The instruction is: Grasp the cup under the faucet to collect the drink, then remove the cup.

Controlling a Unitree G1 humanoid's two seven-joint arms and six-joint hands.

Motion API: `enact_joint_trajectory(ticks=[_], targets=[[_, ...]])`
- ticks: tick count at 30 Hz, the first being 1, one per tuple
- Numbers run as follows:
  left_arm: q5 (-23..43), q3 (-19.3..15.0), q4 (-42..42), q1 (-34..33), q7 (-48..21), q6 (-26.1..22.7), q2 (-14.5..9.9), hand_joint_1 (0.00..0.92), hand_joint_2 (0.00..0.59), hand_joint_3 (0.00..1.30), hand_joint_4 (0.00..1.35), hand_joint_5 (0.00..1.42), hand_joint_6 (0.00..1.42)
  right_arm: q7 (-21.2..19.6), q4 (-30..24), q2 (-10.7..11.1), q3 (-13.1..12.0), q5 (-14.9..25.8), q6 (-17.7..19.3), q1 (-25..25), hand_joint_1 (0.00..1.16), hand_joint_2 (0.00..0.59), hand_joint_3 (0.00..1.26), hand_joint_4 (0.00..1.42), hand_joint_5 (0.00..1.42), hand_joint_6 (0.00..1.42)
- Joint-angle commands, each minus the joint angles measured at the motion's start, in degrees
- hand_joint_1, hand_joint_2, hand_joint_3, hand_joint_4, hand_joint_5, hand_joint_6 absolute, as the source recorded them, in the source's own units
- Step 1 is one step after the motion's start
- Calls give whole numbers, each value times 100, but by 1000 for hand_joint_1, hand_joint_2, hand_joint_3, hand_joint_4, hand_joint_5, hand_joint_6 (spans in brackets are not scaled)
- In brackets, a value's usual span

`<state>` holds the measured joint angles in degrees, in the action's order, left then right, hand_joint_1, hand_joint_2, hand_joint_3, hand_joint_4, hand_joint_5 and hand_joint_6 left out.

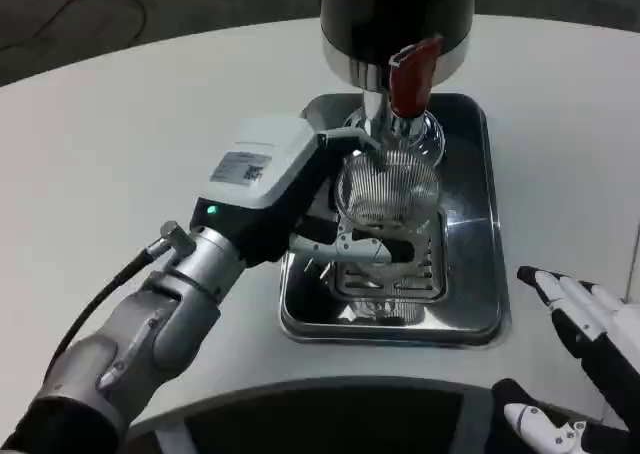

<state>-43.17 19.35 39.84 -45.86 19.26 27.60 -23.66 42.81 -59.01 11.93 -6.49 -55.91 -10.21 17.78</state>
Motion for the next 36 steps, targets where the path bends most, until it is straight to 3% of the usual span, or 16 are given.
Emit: enact_joint_trajectory(ticks=[1, 3, 7, 12, 23, 36], targets=[[-122, 80, -65, 96, 88, -167, -74, 331, 90, 665, 726, 1031, 1333, -9, -99, 51, -29, 53, 19, 51, 268, 411, 4, 0, 0, 0], [-140, 68, -133, 115, 111, -237, -86, 284, 100, 610, 636, 966, 1275, -8, -98, 58, -25, 62, 10, 51, 271, 410, 4, 0, 0, 0], [-157, 62, -226, 135, 64, -342, -100, 210, 88, 439, 469, 739, 1012, 1, -96, 65, -25, 85, -12, 50, 276, 407, 4, 0, 0, 0], [-122, 69, -250, 123, -33, -323, -112, 194, 85, 249, 296, 531, 748, 1, -84, 80, -34, 109, -29, 47, 280, 406, 5, 0, 0, 0], [66, 23, -329, 130, -177, -234, -120, 187, 94, 140, 204, 502, 697, 12, -45, 171, -10, 162, -102, 16, 287, 405, 12, 0, 0, 0], [398, -173, -512, 311, -107, 140, -163, 209, 107, 148, 217, 604, 811, 22, -6, 212, 80, 153, -163, -3, 290, 405, 22, 0, 0, 0]])
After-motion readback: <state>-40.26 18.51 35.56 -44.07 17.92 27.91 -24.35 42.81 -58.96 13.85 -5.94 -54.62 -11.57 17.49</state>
